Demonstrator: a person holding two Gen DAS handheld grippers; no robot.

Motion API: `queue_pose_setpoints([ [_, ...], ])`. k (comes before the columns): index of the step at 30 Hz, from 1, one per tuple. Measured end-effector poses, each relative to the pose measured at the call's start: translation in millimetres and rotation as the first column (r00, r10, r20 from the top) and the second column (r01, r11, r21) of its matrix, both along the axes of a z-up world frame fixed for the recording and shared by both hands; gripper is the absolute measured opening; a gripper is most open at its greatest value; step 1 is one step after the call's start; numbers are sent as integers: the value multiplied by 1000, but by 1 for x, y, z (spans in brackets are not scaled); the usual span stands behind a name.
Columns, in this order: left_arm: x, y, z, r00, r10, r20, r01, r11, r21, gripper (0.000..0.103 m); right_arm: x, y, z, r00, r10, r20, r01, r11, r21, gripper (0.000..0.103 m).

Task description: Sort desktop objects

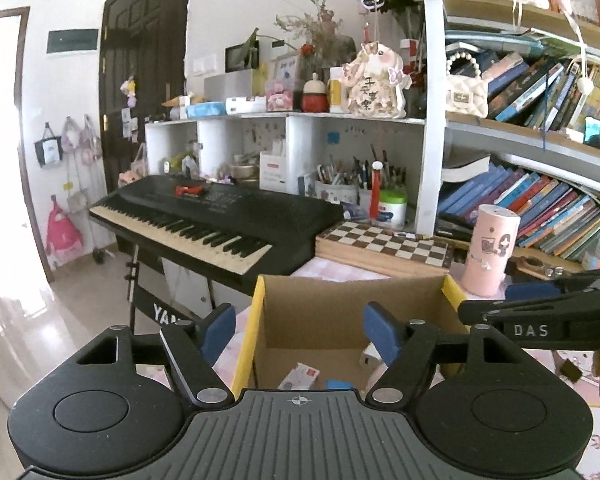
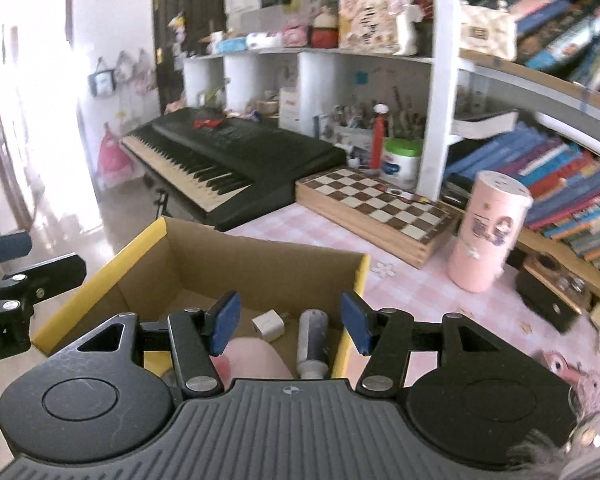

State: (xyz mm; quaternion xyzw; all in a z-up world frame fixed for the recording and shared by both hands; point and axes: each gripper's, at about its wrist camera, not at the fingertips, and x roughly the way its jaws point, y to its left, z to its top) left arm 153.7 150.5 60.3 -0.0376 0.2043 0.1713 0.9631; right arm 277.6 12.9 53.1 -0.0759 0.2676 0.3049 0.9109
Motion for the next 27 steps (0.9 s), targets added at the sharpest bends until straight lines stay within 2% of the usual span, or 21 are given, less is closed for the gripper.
queue_pose_setpoints([
  [8, -32, -11, -8, 1000, 8, 7, -8, 1000, -29, 74, -40, -24, -5, 997, -78, 4, 78, 997, 17, 54],
  [16, -65, -24, -19, 1000, 1, -12, -2, 999, -44, 84, -85, -49, -17, 987, -160, 19, 159, 987, 9, 55],
  [18, -74, -25, -21, 1000, -5, -12, 4, 998, -63, 84, -97, -53, -21, 985, -174, 21, 174, 985, 4, 55],
  [27, -105, -37, -33, 999, -20, -33, 18, 998, -62, 84, -144, -66, -36, 974, -225, 3, 225, 974, 1, 57],
])
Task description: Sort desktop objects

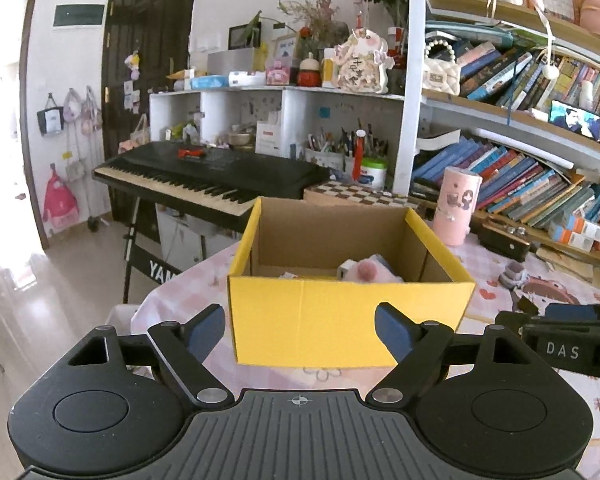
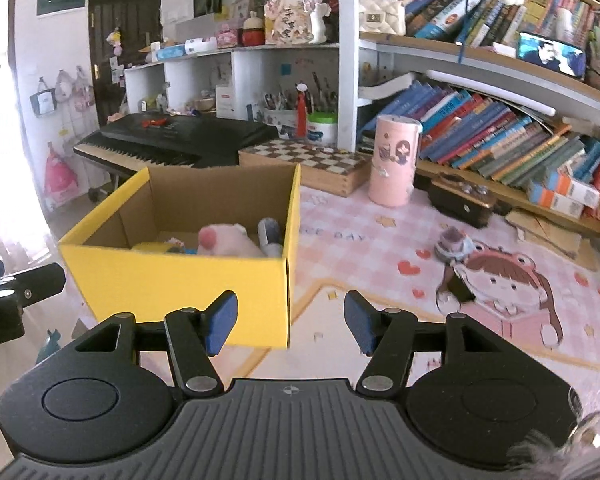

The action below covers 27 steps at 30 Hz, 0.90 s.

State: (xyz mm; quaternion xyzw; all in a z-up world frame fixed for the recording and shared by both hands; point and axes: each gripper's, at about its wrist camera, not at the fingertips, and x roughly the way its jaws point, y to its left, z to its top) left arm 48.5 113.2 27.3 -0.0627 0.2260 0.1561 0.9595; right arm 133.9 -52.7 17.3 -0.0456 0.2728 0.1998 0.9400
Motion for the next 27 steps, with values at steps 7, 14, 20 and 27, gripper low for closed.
queue_pose_setpoints([
  [7, -20, -2, -5, 1000, -9, -12, 9, 1000, 13, 84, -29, -2, -9, 1000, -3, 4, 3, 1000, -11, 60],
  [14, -35, -6, -7, 1000, -13, -24, 13, 1000, 10, 84, -49, -2, -13, 1000, -6, -2, 6, 1000, -17, 63],
  [20, -48, -11, -12, 999, -13, -37, 13, 1000, -4, 84, -64, -2, -18, 1000, 2, -15, -3, 999, -32, 64],
  [27, -56, -16, -16, 998, -26, -48, 26, 1000, -6, 84, -78, -6, -22, 1000, 22, -15, -23, 998, -56, 68],
])
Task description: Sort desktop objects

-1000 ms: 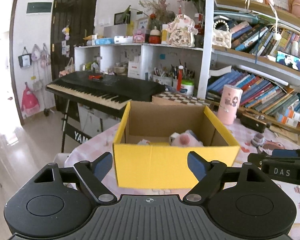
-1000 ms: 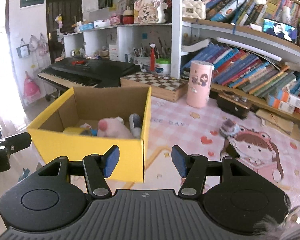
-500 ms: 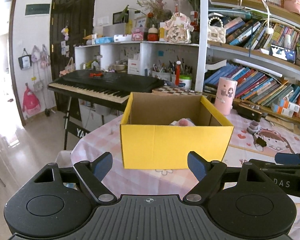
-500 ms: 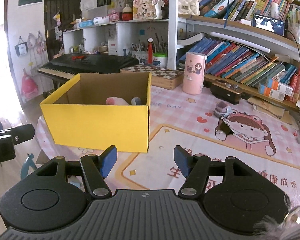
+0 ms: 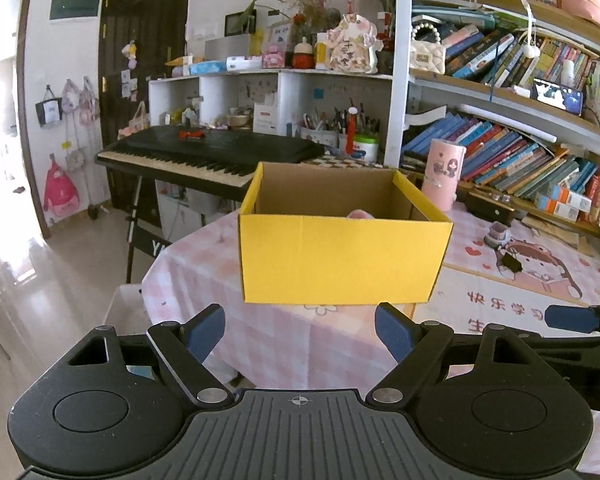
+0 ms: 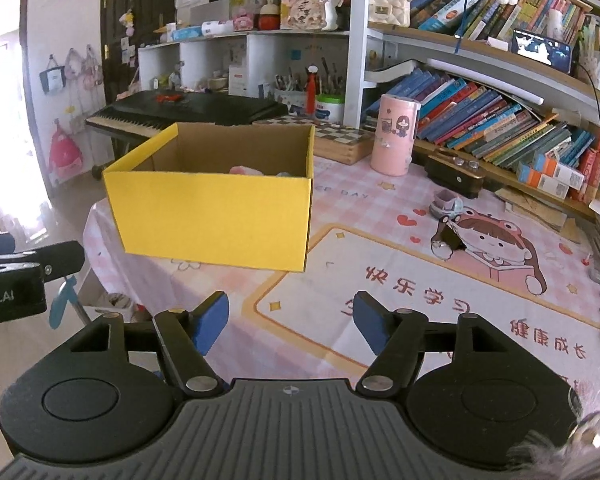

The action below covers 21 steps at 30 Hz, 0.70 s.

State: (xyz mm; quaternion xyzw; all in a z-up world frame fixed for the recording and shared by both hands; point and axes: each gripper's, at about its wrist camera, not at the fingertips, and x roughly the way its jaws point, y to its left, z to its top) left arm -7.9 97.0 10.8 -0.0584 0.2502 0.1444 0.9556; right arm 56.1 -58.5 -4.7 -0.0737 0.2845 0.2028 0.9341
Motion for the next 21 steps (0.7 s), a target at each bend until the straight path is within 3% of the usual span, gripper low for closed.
queue_pose_setpoints([
  [21, -4, -16, -11, 996, -70, -54, 68, 997, -43, 88, -17, -15, -10, 997, -61, -54, 60, 998, -27, 80],
])
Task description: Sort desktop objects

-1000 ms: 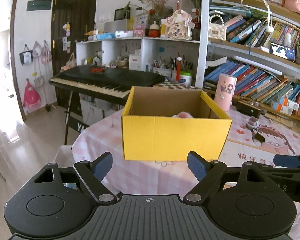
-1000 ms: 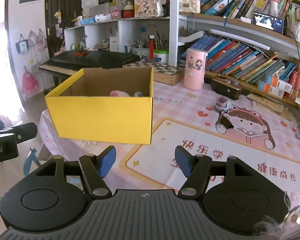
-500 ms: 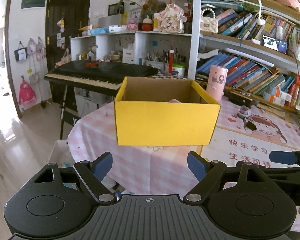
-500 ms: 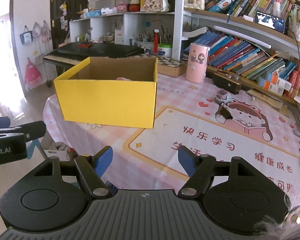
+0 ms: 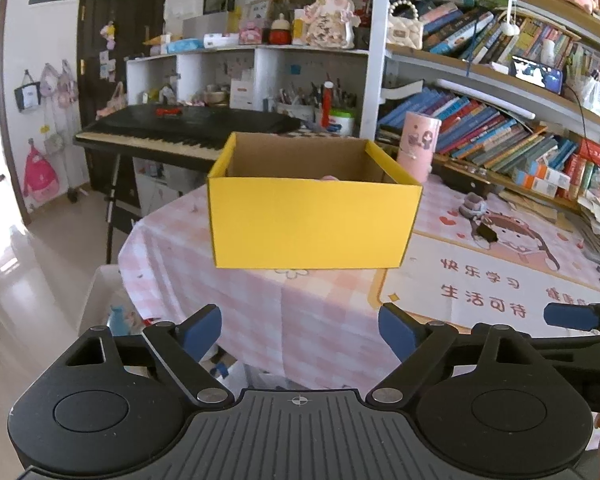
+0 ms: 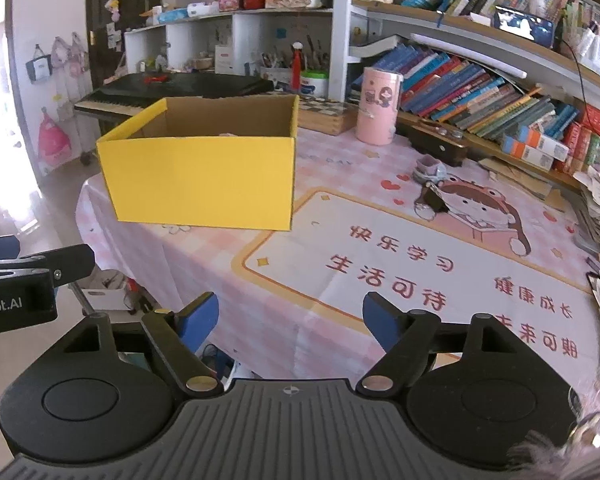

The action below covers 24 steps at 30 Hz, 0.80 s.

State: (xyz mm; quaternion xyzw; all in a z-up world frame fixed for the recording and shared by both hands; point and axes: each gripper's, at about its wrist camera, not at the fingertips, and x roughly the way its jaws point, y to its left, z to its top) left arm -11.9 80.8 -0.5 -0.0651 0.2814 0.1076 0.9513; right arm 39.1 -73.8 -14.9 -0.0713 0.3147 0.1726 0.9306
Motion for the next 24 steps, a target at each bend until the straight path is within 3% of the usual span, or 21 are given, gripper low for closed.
queue_pose_setpoints([
  [24, 48, -55, -5, 986, -163, -26, 163, 987, -1, 89, 22, -58, -9, 987, -160, -30, 160, 987, -11, 83],
])
